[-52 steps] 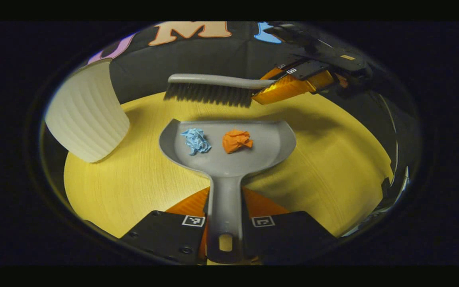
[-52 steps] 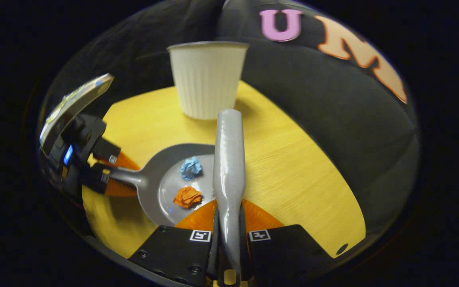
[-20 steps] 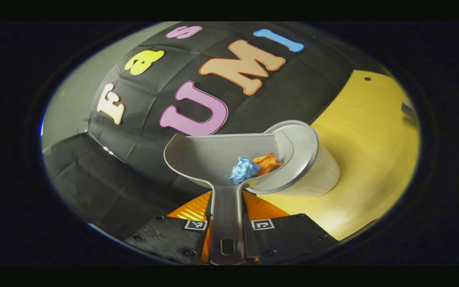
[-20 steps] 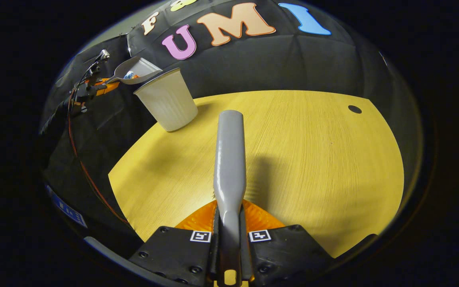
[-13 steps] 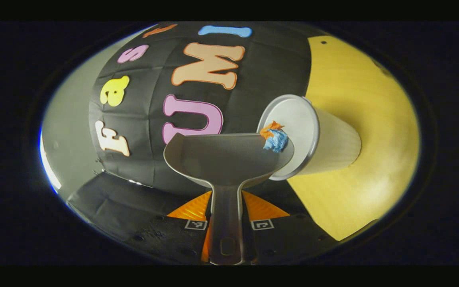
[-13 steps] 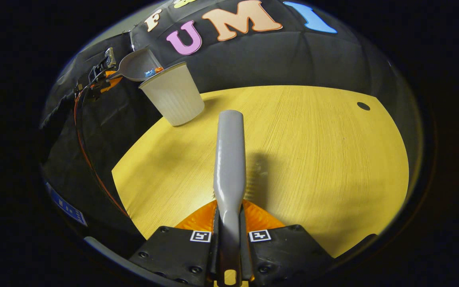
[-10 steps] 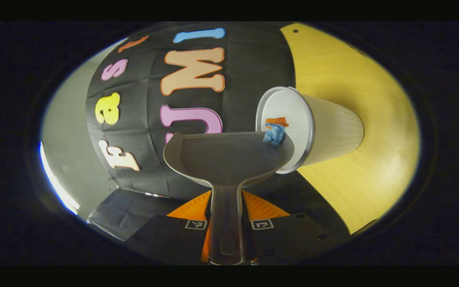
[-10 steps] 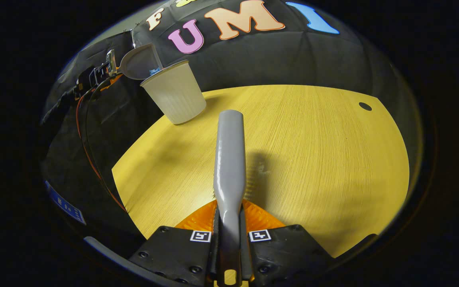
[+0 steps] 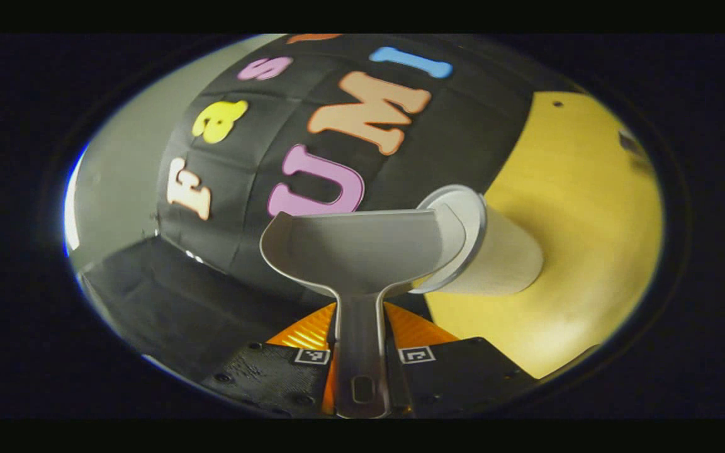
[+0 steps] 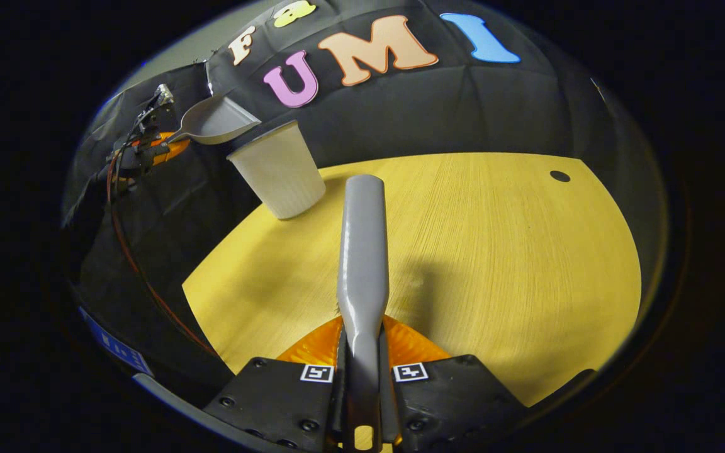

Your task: Pick up the small broom and dustpan from the desktop, sweep the trash into the dustpan with the broom, and then empty the trash into the garbage bin.

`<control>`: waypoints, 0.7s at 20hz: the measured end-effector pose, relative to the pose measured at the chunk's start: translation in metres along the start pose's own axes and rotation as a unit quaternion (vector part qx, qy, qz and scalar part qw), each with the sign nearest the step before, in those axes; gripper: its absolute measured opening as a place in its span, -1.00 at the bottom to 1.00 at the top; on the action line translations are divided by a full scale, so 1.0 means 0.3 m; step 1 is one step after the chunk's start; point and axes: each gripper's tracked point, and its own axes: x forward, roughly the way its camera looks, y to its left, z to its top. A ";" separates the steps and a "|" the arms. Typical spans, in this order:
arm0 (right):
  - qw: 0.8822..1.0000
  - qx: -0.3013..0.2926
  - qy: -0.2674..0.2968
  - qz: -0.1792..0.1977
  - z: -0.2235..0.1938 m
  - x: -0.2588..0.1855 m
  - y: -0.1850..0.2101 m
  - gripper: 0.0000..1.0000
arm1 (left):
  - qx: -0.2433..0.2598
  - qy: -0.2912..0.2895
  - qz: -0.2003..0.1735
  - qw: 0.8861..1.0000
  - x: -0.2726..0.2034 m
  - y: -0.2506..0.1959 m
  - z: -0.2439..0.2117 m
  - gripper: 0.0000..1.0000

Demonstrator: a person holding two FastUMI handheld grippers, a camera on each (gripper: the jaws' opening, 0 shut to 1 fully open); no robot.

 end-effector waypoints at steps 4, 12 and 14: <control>1.000 0.008 -0.025 0.001 0.023 -0.090 -0.010 -0.62 | -0.126 -0.020 -0.039 0.991 -0.155 -0.202 0.095 -0.54; 0.990 0.055 -0.045 -0.121 0.019 -0.120 -0.067 -0.63 | -0.250 -0.014 -0.169 0.953 -0.357 -0.687 0.107 -0.51; 0.986 0.064 -0.039 -0.147 -0.007 -0.111 -0.066 -0.63 | -0.282 0.002 -0.199 0.938 -0.380 -0.803 0.049 -0.49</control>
